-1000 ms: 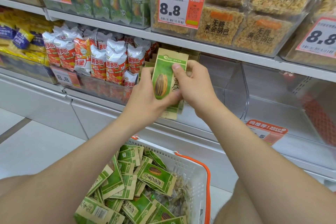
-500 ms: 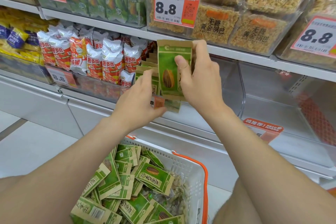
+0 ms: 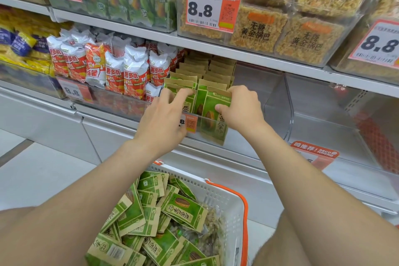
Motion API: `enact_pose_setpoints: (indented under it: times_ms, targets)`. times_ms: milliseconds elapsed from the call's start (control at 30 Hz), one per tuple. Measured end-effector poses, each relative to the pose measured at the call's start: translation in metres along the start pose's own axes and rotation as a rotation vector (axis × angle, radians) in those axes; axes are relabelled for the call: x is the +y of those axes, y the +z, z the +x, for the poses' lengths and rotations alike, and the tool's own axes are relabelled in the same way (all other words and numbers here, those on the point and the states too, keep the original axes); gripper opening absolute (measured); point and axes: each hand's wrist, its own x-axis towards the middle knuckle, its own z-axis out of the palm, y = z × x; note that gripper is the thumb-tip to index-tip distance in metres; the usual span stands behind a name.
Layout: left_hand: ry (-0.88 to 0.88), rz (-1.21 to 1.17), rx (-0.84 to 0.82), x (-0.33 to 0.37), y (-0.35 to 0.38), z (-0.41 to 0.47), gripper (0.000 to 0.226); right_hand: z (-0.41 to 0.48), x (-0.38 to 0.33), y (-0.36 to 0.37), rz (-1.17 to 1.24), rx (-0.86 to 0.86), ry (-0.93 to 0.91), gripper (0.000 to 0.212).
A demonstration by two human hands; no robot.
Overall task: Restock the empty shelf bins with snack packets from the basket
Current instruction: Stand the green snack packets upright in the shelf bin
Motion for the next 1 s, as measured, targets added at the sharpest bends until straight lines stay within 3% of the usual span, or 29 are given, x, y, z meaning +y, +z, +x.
enact_pose_setpoints:
  times_ms: [133,200,333,533,600,667,733,833,1000]
  targets:
    - [0.112,0.100,-0.051,0.003,0.002,-0.002,0.071,0.002,-0.005,0.005,0.062,0.036,-0.032,0.056]
    - [0.082,0.166,-0.098,0.002,0.005,-0.004,0.061,0.002,-0.009,0.014,0.052,0.048,-0.069,0.050]
    - [-0.008,0.238,-0.135,0.003,0.009,-0.006,0.060,0.004,-0.008,0.021,0.006,0.055,-0.077,0.045]
    - [-0.017,0.187,-0.169,0.002,0.012,-0.007,0.063,-0.005,-0.006,0.008,-0.006,0.064,-0.080,0.069]
    - [0.009,0.137,-0.117,0.001,0.011,-0.008,0.058,-0.011,-0.009,0.003,-0.050,0.141,-0.152,0.065]
    - [0.037,0.099,-0.027,0.002,0.009,-0.008,0.040,-0.019,-0.017,-0.003,-0.067,0.196,-0.259,0.044]
    - [0.064,0.079,-0.033,0.003,0.008,-0.010,0.026,-0.028,-0.028,-0.007,-0.046,0.074,-0.330,0.021]
    - [0.019,0.108,-0.256,0.001,0.016,-0.017,0.019,-0.046,-0.038,0.000,-0.122,-0.289,-0.369,0.003]
    - [0.020,0.225,-0.743,-0.005,0.037,-0.033,0.020,-0.067,-0.032,0.026,-0.549,-0.752,-0.382,0.029]
